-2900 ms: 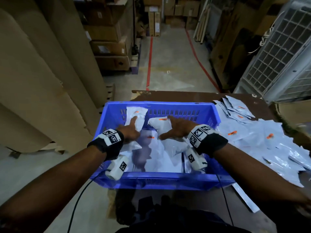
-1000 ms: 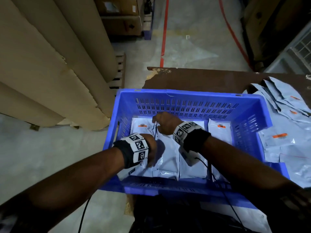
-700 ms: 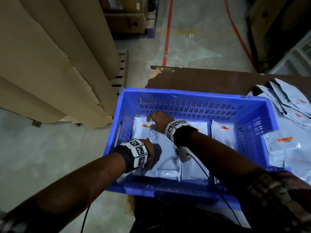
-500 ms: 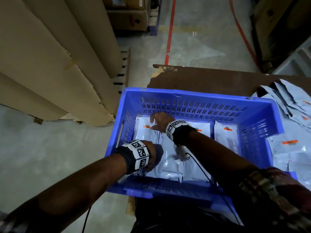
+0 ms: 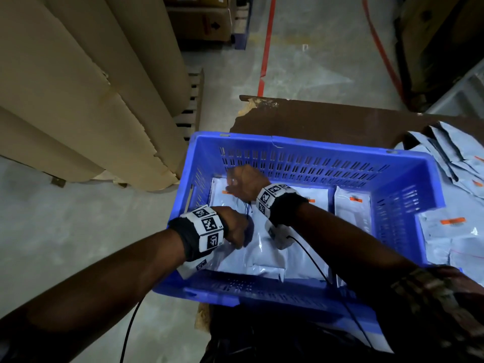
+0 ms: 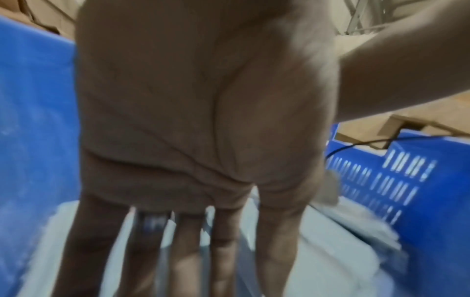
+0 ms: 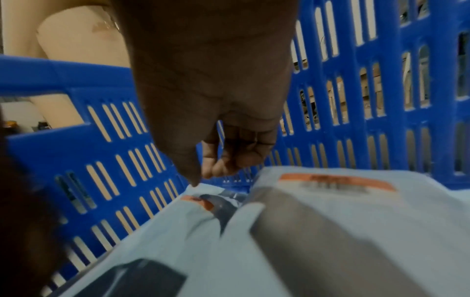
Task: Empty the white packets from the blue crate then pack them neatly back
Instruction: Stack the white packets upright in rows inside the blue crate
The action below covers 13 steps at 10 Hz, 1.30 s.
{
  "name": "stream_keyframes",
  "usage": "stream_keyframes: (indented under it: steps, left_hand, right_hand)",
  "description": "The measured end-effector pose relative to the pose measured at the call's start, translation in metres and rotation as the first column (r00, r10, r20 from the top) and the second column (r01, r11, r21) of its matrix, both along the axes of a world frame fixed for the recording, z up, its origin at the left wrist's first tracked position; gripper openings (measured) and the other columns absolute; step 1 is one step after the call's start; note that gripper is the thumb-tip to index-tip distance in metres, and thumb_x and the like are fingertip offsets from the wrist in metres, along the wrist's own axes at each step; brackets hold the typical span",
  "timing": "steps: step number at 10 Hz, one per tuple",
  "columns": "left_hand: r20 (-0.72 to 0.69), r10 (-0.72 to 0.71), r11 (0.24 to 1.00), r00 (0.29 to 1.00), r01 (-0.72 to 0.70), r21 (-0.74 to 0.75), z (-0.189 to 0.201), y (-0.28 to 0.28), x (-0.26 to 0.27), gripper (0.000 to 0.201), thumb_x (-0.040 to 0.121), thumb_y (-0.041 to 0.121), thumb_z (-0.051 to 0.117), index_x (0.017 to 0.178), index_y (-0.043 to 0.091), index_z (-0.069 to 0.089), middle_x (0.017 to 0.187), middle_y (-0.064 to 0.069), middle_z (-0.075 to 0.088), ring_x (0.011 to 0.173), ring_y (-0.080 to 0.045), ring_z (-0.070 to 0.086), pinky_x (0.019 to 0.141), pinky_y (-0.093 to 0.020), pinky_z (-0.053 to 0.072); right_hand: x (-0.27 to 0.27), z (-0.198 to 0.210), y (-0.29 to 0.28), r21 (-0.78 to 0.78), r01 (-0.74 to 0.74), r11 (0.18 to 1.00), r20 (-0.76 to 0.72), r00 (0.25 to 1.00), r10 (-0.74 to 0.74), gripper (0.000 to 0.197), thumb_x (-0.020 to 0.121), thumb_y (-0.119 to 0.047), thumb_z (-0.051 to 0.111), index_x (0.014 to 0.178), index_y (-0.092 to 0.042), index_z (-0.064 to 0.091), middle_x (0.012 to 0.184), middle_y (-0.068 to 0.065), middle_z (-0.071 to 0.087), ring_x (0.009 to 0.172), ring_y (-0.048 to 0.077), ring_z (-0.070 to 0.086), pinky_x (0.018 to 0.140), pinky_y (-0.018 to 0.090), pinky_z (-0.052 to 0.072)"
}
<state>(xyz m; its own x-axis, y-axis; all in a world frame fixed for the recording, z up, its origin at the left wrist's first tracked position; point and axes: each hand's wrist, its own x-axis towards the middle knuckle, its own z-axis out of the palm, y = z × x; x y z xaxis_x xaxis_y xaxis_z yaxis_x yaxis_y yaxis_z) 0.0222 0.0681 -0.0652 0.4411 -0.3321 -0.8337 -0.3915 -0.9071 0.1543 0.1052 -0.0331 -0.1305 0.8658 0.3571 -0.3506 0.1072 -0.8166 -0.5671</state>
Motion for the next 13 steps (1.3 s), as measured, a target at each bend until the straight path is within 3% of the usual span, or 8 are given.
stream_keyframes:
  steps: [1, 2, 3, 5, 6, 7, 9, 13]
  left_hand:
    - [-0.008, 0.014, 1.0, 1.0, -0.014, 0.011, -0.01, 0.003, 0.003, 0.038, 0.09, 0.026, 0.067, 0.123, 0.008, 0.063, 0.127, -0.01, 0.062, 0.116, -0.025, 0.06, 0.087, -0.027, 0.047]
    - [-0.105, -0.02, 0.999, 0.994, 0.023, 0.029, -0.007, -0.002, 0.0, 0.044, 0.09, 0.026, 0.07, 0.129, 0.007, 0.06, 0.133, -0.009, 0.057, 0.112, -0.023, 0.057, 0.08, -0.024, 0.04]
    - [-0.09, -0.03, 0.999, 0.995, 0.032, 0.024, -0.008, -0.001, -0.001, 0.044, 0.09, 0.026, 0.069, 0.129, 0.008, 0.06, 0.134, -0.008, 0.058, 0.11, -0.023, 0.058, 0.08, -0.024, 0.04]
    - [-0.032, -0.048, 0.999, 0.998, 0.047, -0.013, 0.007, -0.003, 0.017, 0.02, 0.083, 0.03, 0.068, 0.103, 0.033, 0.065, 0.105, 0.006, 0.06, 0.099, -0.017, 0.059, 0.077, -0.027, 0.046]
    - [0.075, -0.062, 0.998, 0.995, 0.062, -0.009, 0.016, -0.003, 0.028, 0.031, 0.089, 0.026, 0.063, 0.119, 0.017, 0.065, 0.117, -0.003, 0.062, 0.108, -0.023, 0.059, 0.087, -0.029, 0.047]
    - [0.11, 0.005, 1.0, 0.994, -0.004, -0.016, 0.014, 0.002, 0.037, 0.024, 0.091, 0.021, 0.063, 0.114, 0.013, 0.061, 0.099, -0.003, 0.057, 0.089, -0.019, 0.058, 0.077, -0.024, 0.04]
    - [0.144, 0.109, 0.994, 0.984, -0.112, 0.014, 0.006, 0.012, 0.048, 0.063, 0.086, 0.04, 0.068, 0.142, 0.022, 0.045, 0.145, 0.001, 0.047, 0.13, -0.023, 0.048, 0.108, -0.039, 0.041]
    - [0.204, 0.066, 0.989, 0.977, -0.037, -0.146, 0.013, -0.008, 0.028, 0.04, 0.091, 0.032, 0.063, 0.126, 0.013, 0.062, 0.128, -0.007, 0.058, 0.116, -0.026, 0.056, 0.097, -0.039, 0.048]
  right_hand:
    - [-0.006, -0.003, 0.004, 0.217, -0.071, 0.974, -0.09, 0.992, 0.092, 0.03, 0.077, -0.015, 0.081, 0.103, -0.016, 0.066, 0.091, -0.001, 0.062, 0.085, 0.024, 0.065, 0.081, 0.038, 0.056]
    - [-0.007, -0.014, 0.006, 0.111, -0.152, 0.982, -0.192, 0.966, 0.171, 0.062, 0.075, -0.01, 0.084, 0.131, -0.012, 0.058, 0.137, 0.013, 0.048, 0.121, 0.026, 0.058, 0.098, 0.035, 0.049]
    - [-0.008, -0.023, 0.005, 0.05, -0.19, 0.98, -0.228, 0.954, 0.197, 0.073, 0.078, -0.01, 0.082, 0.143, -0.012, 0.049, 0.152, 0.015, 0.033, 0.141, 0.025, 0.04, 0.11, 0.034, 0.039]
    - [-0.006, 0.016, -0.018, 0.17, -0.137, 0.976, -0.012, 0.99, 0.141, 0.038, 0.085, -0.014, 0.075, 0.121, -0.009, 0.065, 0.115, 0.013, 0.066, 0.097, 0.025, 0.064, 0.09, 0.034, 0.051]
    - [-0.013, 0.029, -0.05, 0.093, -0.088, 0.992, 0.057, 0.995, 0.083, 0.039, 0.081, -0.018, 0.078, 0.117, -0.012, 0.065, 0.11, 0.01, 0.066, 0.09, 0.021, 0.061, 0.083, 0.034, 0.052]
    - [-0.033, 0.028, -0.077, -0.154, -0.09, 0.984, -0.033, 0.996, 0.086, 0.085, 0.067, -0.043, 0.088, 0.138, -0.018, 0.049, 0.13, 0.013, 0.053, 0.116, 0.031, 0.055, 0.096, 0.034, 0.047]
    - [-0.061, 0.008, -0.088, -0.344, -0.194, 0.919, -0.217, 0.968, 0.123, 0.142, 0.052, -0.064, 0.088, 0.158, -0.023, 0.003, 0.151, 0.02, 0.02, 0.137, 0.046, 0.03, 0.108, 0.058, 0.038]
    - [-0.082, 0.023, -0.081, -0.26, -0.15, 0.954, -0.249, 0.965, 0.084, 0.131, 0.066, -0.053, 0.086, 0.158, -0.024, -0.003, 0.161, 0.011, 0.013, 0.147, 0.032, 0.018, 0.116, 0.051, 0.028]
